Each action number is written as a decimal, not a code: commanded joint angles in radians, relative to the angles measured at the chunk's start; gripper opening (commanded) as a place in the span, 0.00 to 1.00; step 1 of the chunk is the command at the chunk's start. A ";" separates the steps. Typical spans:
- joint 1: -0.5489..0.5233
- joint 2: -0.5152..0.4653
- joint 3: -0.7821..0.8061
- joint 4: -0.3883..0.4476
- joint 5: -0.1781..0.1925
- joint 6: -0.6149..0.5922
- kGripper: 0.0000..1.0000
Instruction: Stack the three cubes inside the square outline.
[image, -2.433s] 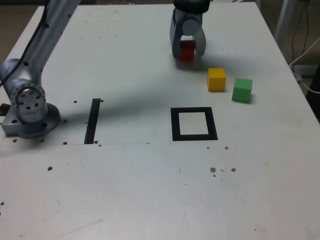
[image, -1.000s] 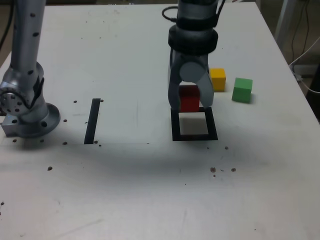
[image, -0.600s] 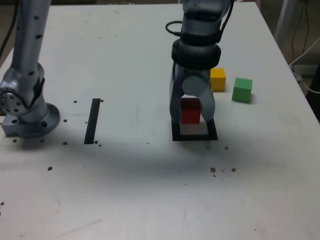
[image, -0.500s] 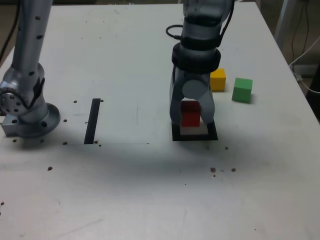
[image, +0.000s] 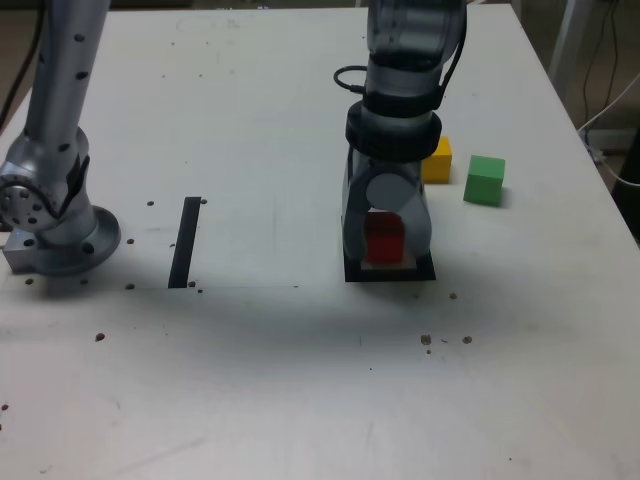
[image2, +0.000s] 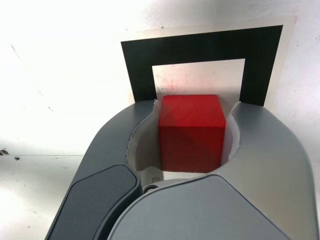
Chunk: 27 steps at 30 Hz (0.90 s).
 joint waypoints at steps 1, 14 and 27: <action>0.003 0.005 0.004 -0.007 0.001 0.005 0.82; 0.013 -0.044 0.047 -0.022 0.046 -0.011 0.99; 0.129 -0.093 -0.028 0.070 0.186 0.023 1.00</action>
